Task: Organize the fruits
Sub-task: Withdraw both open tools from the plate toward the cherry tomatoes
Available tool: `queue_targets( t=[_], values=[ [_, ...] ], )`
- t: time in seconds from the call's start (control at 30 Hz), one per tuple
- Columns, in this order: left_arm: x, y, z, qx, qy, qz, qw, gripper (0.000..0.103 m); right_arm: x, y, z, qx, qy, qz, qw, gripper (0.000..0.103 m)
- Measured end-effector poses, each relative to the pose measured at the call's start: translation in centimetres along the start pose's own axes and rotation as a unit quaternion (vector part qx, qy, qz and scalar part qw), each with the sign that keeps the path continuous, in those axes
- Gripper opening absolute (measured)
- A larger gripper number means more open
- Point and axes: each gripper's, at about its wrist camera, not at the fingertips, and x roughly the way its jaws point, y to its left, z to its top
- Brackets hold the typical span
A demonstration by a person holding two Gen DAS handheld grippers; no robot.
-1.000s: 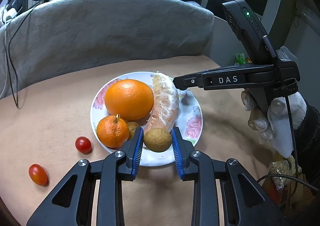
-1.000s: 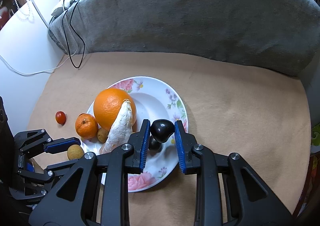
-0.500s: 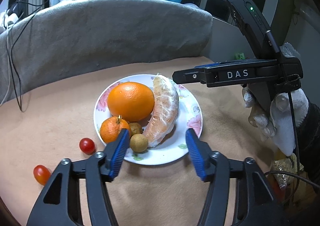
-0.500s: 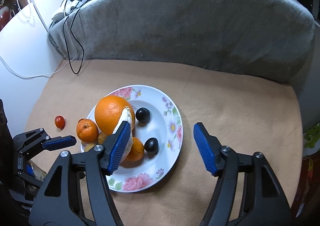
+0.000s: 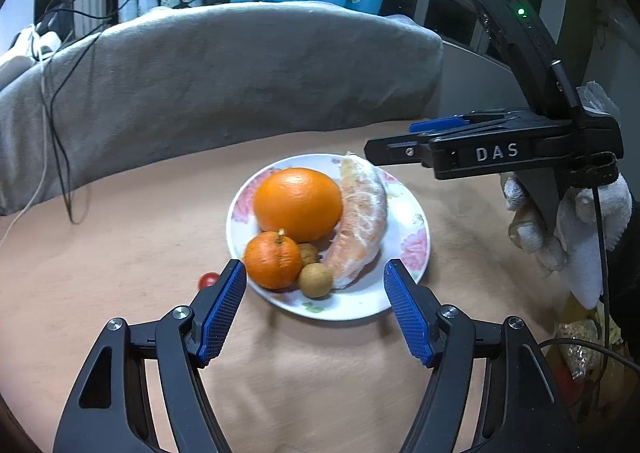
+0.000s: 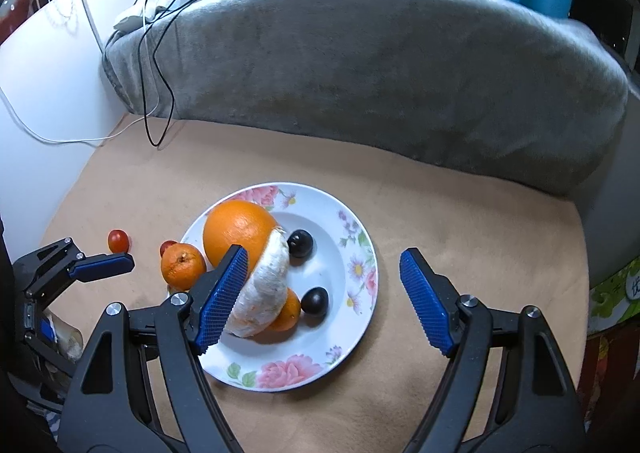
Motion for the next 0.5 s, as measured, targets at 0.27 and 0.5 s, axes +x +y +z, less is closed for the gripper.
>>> queue_targets(
  t=[0.27, 0.5],
  values=[
    [-1.5, 2.9, -0.7, -0.016, -0.005, 0.026, 0.9995, 0.071, -0.5, 1.9, 1.0, -0.022, -0.013, 0.011, 1.0, 0.092],
    [-2.9, 6.2, -1.8, -0.041, -0.003, 0.058, 0.9975, 0.071, -0.5, 3.9, 1.5, -0.045, -0.017, 0.029, 0.998, 0.092]
  ],
)
